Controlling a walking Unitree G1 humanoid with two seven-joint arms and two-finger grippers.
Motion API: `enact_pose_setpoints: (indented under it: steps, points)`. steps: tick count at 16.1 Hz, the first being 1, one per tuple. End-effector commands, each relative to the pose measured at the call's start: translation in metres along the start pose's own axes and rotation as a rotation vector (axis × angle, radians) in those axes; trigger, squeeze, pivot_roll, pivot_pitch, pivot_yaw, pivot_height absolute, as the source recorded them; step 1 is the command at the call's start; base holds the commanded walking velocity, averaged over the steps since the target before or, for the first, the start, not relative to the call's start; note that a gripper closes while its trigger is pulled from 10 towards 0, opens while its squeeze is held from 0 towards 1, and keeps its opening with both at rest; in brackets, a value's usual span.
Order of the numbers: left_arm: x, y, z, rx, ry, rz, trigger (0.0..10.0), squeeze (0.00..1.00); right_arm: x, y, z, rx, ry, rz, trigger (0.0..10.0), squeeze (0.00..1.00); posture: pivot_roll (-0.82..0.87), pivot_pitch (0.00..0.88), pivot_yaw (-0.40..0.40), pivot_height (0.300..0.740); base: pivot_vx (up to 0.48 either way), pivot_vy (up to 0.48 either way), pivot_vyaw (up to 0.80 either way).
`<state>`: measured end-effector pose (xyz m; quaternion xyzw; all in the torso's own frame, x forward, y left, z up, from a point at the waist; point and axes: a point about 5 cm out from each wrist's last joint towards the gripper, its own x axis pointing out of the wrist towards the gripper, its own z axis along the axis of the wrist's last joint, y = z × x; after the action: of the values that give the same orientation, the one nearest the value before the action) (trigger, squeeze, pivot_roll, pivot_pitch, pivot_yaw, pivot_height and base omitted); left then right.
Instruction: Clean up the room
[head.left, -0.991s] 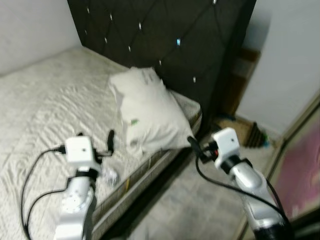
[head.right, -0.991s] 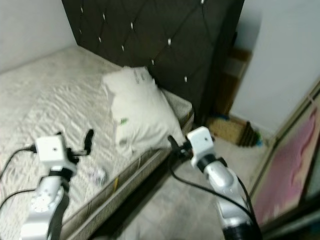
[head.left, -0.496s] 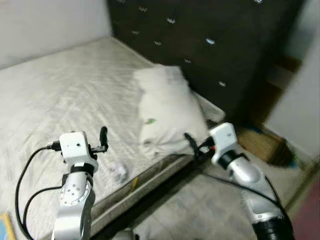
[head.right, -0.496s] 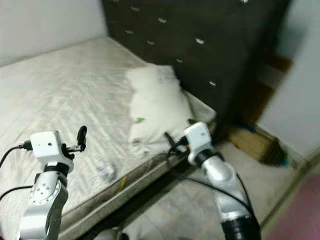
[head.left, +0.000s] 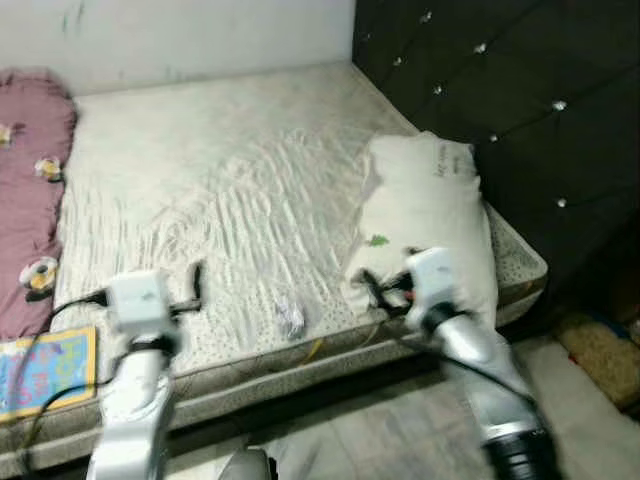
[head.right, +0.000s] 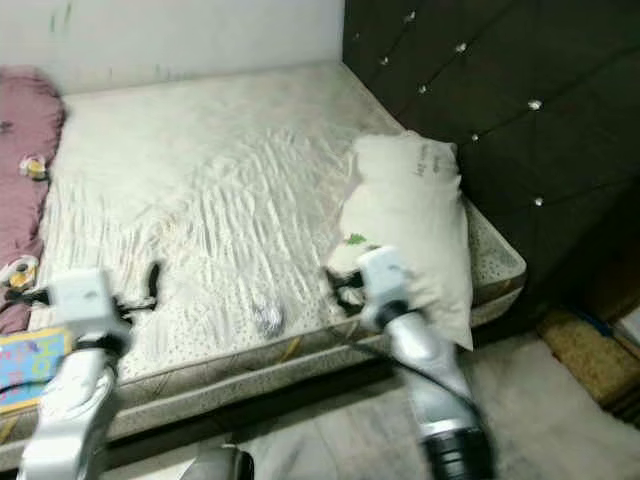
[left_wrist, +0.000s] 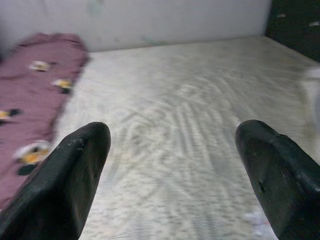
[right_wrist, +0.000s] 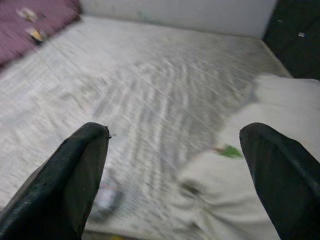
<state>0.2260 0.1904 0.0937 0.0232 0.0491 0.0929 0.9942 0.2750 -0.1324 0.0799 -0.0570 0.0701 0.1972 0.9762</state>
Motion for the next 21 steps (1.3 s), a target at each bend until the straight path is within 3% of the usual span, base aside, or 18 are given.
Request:
enact_pose_setpoints:
  steps: [1,7,9,13,21]
  points:
    - [-0.001,-0.002,0.007,0.017,-0.054,-0.001,10.0,0.00,-0.005,-0.011,0.000,0.015,0.005,-0.086,10.0,0.00,0.00,0.000,0.004,0.740,0.000,0.000,0.66]
    - [-0.001,0.004,0.008,-0.008,-0.065,-0.008,10.0,0.00,-0.015,-0.035,-0.003,0.129,-0.010,-0.353,10.0,0.00,-0.01,0.000,0.006,0.740,0.000,0.000,0.42]
    - [0.001,0.002,0.008,-0.018,-0.059,0.000,10.0,0.00,-0.017,-0.034,0.001,0.154,-0.043,-0.347,10.0,0.00,-0.01,0.000,0.010,0.740,0.000,0.000,0.00]
    - [0.000,-0.003,0.011,-0.056,-0.083,-0.056,10.0,0.00,-0.016,-0.036,0.002,0.115,-0.043,-0.308,10.0,0.00,-0.01,0.000,0.008,0.740,0.000,0.000,0.00]
    - [-0.001,-0.008,0.011,-0.075,-0.086,-0.095,10.0,0.00,-0.011,-0.032,0.007,0.094,-0.059,-0.267,10.0,0.00,-0.01,0.000,-0.003,0.740,0.329,0.000,0.00]
